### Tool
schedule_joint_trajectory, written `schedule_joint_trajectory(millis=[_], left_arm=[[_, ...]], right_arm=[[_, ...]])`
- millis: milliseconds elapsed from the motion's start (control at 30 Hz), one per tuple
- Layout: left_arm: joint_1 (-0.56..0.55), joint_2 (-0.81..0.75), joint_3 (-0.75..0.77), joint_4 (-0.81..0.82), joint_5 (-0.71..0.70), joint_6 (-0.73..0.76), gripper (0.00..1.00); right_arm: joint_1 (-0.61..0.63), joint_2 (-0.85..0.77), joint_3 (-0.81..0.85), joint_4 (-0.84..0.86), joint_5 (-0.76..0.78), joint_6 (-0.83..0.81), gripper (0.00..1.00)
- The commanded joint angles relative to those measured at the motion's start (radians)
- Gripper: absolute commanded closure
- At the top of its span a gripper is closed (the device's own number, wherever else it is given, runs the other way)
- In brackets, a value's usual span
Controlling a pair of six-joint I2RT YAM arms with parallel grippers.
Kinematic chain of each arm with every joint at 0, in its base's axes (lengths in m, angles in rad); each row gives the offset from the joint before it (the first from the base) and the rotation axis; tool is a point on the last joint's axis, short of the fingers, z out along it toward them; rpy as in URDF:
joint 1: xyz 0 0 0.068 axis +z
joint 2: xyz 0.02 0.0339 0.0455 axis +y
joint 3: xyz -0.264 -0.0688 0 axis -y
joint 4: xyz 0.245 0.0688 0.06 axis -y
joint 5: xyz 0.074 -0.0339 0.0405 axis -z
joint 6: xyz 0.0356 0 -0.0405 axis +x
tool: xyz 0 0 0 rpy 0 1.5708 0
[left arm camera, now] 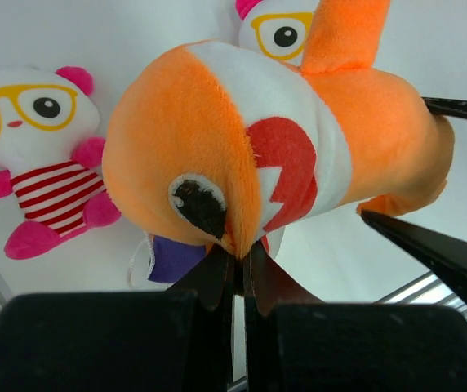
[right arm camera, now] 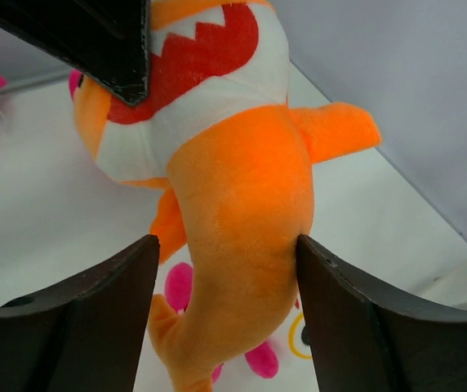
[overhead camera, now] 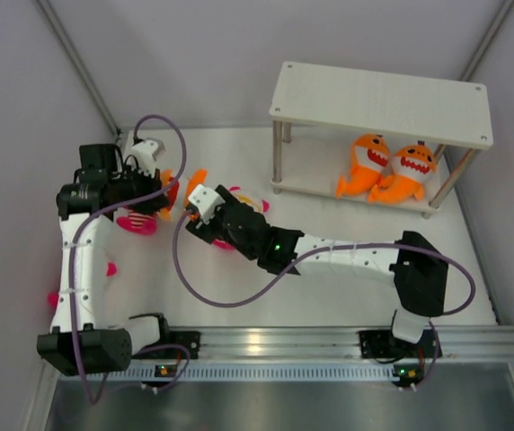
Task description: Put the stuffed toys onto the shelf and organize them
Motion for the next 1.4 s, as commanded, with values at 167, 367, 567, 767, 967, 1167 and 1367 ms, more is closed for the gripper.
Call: schedule_joint_trajectory(millis=[167, 367, 567, 767, 967, 1167, 1367], left_arm=[[-0.036, -0.074, -0.003, 0.047, 0.025, 0.030, 1.00], [-0.041, -0.094, -0.020, 0.047, 0.019, 0.058, 1.00], [-0.049, -0.102, -0.020, 0.046, 0.048, 0.054, 1.00], [-0.050, -0.099, 0.004, 0.046, 0.018, 0.036, 0.02], [-0.050, -0.080, 0.035, 0.050, -0.161, -0.010, 0.02], [-0.050, -0.014, 0.018, 0.050, -0.369, -0.073, 0.02], [-0.050, -0.011, -0.010, 0.050, -0.335, -0.076, 0.02]], right_arm=[[0.000, 0.044, 0.089, -0.040, 0.105, 0.052, 0.59], [-0.024, 0.045, 0.080, -0.028, 0.128, 0.066, 0.43], [-0.035, 0.053, 0.082, -0.014, 0.125, 0.074, 1.00], [-0.043, -0.100, -0.090, 0.025, 0.176, 0.302, 1.00], [-0.047, -0.405, -0.458, -0.102, 0.240, 0.769, 1.00], [-0.049, -0.611, -0.708, -0.212, 0.460, 1.121, 1.00], [-0.251, -0.529, -0.609, -0.175, 0.511, 1.195, 1.00]])
